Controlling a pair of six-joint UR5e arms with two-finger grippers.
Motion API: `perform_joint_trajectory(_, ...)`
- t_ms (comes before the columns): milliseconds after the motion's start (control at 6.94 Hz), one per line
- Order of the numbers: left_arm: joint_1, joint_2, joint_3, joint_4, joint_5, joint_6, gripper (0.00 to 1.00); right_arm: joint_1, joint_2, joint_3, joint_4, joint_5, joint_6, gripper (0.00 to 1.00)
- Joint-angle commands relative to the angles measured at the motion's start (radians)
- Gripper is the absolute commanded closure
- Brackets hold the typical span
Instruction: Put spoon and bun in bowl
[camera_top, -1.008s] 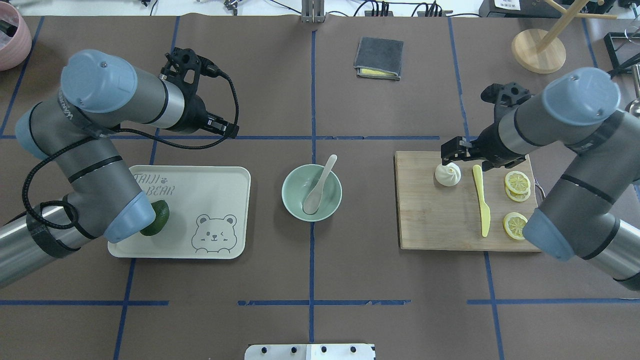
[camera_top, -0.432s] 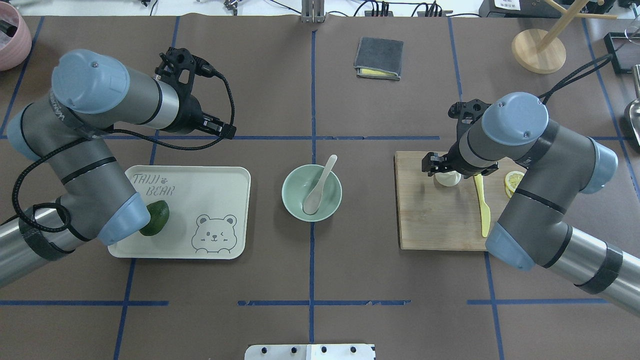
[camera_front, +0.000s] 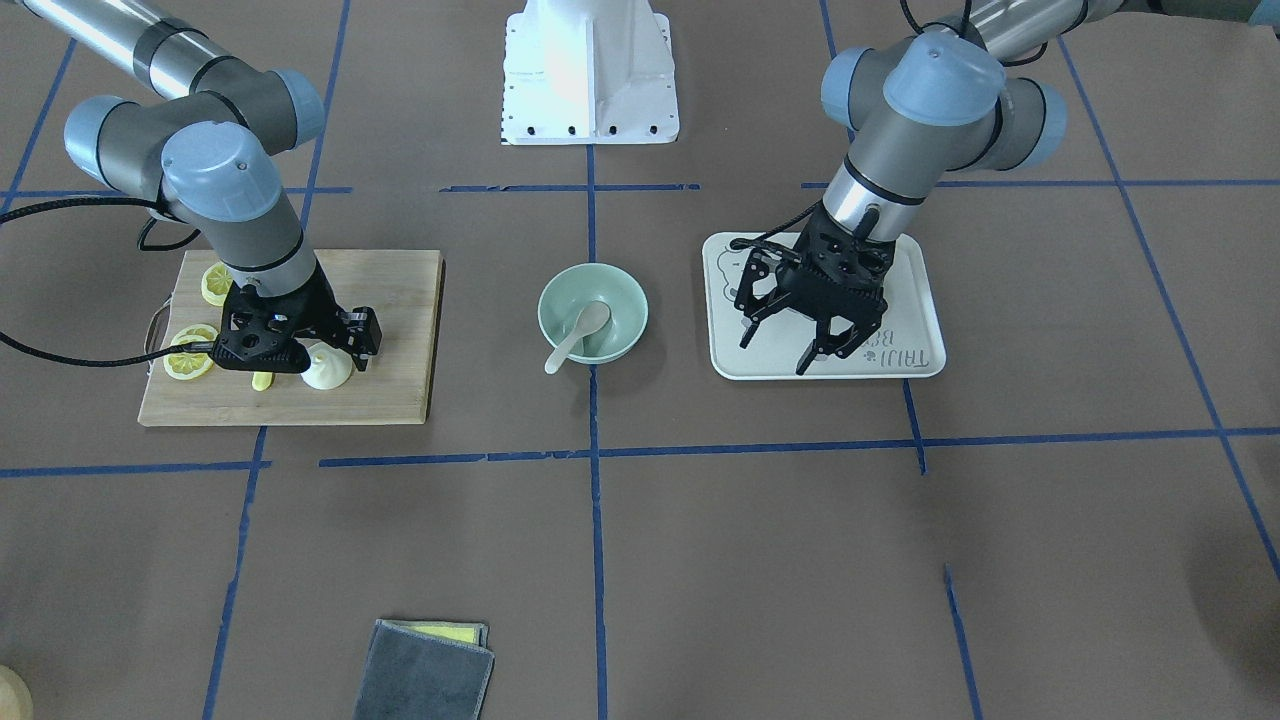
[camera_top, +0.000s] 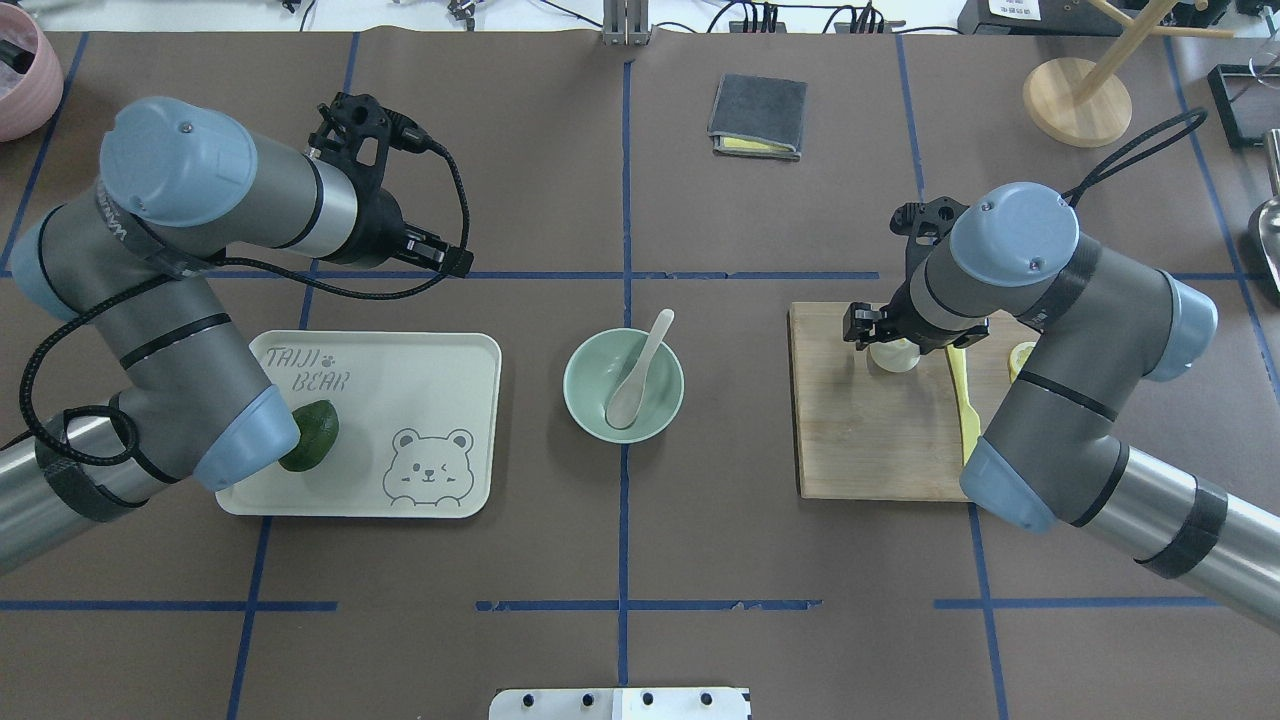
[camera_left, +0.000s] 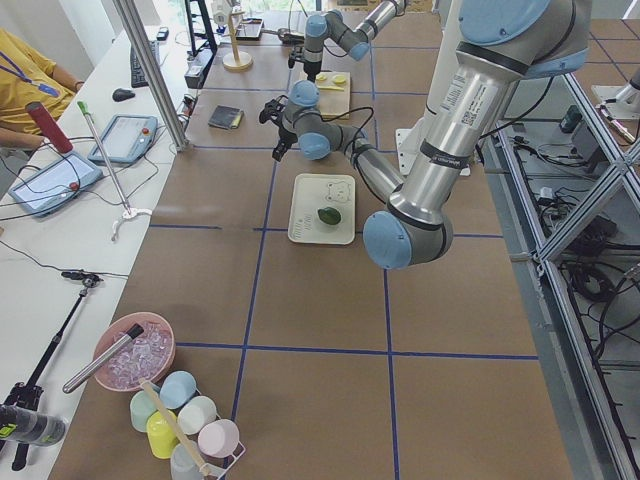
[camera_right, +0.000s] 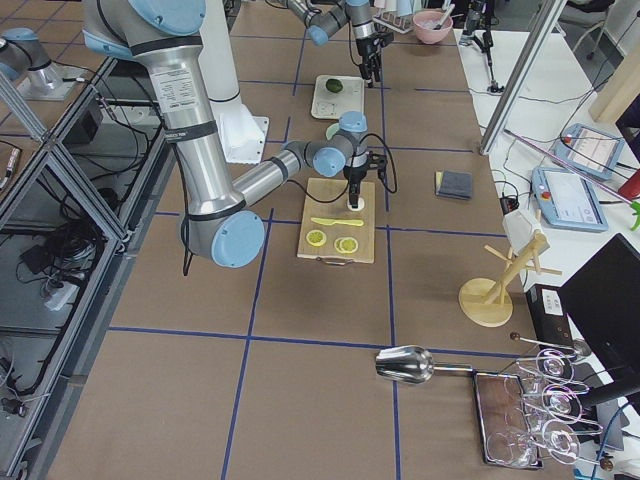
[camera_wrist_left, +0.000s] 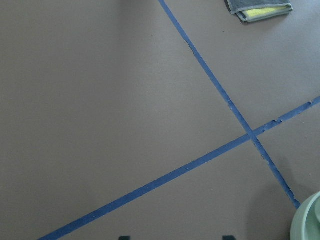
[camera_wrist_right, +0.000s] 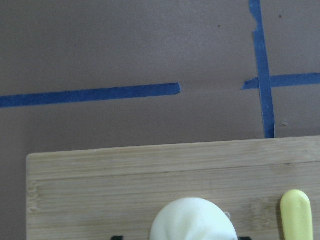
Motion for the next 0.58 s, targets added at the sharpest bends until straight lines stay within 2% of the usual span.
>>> perform_joint_trajectory(0,0.0,0.0,-0.002,0.0,0.001,-0.004,0.31,0.008,-0.005,0.0,-0.003,-0.009,0.0,0.59)
perform_joint_trajectory(144,0.0,0.0,-0.002,0.0,0.001,-0.004,0.3,0.011,-0.005,0.001,-0.005,-0.009,0.0,0.72)
perform_joint_trajectory(288,0.0,0.0,-0.003,0.0,0.001,-0.004,0.3,0.016,-0.005,0.004,-0.006,-0.007,0.0,0.79)
perform_joint_trajectory(432,-0.002,0.0,-0.011,0.002,0.001,-0.004,0.3,0.028,-0.003,0.026,-0.012,0.001,0.004,0.78)
